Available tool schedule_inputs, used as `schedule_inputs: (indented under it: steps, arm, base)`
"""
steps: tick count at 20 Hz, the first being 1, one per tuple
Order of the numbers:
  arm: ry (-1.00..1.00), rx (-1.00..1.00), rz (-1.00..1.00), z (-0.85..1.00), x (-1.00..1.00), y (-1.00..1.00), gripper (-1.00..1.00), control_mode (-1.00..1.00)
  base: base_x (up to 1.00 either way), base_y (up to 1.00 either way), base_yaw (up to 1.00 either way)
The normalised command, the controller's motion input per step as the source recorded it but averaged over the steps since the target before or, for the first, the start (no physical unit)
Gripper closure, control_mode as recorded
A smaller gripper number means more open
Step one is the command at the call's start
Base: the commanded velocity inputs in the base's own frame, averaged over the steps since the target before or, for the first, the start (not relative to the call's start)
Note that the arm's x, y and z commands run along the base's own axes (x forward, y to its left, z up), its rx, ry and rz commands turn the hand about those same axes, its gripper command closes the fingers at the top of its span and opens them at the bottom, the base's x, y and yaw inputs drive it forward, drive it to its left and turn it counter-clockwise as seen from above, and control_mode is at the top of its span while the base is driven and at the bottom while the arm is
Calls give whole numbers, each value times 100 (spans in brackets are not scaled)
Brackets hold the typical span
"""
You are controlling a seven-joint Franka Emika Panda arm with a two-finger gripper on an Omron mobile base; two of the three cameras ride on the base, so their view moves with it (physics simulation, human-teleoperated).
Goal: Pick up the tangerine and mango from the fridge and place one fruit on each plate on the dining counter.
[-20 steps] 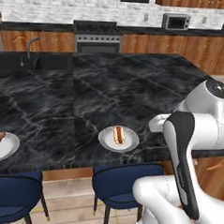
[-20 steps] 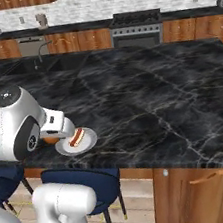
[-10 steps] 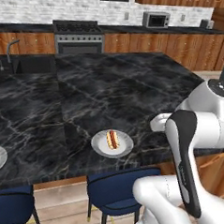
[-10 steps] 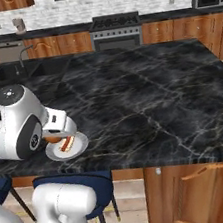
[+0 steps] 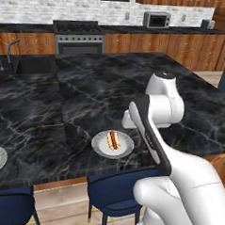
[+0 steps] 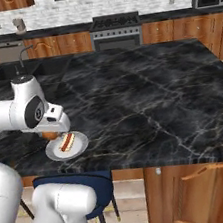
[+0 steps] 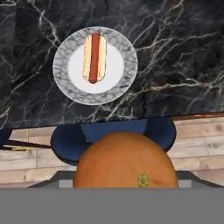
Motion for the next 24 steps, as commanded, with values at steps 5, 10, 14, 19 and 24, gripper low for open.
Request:
schedule_inputs:
  steps: [5,10,14,19,24]
  arm:
    - [42,-2,0,-100,100,22,100,-100]
    - [12,0,11,-61,100,-16,100,-100]
    - [0,1,20,-10,86,-18,100,-100]
    - [4,1,28,-16,10,1,100,-100]
    - [-1,6,42,-36,-4,-3,100,-100]
  base:
    - [0,0,0]
    - [0,0,0]
    - [0,0,0]
    - [0,0,0]
    - [0,0,0]
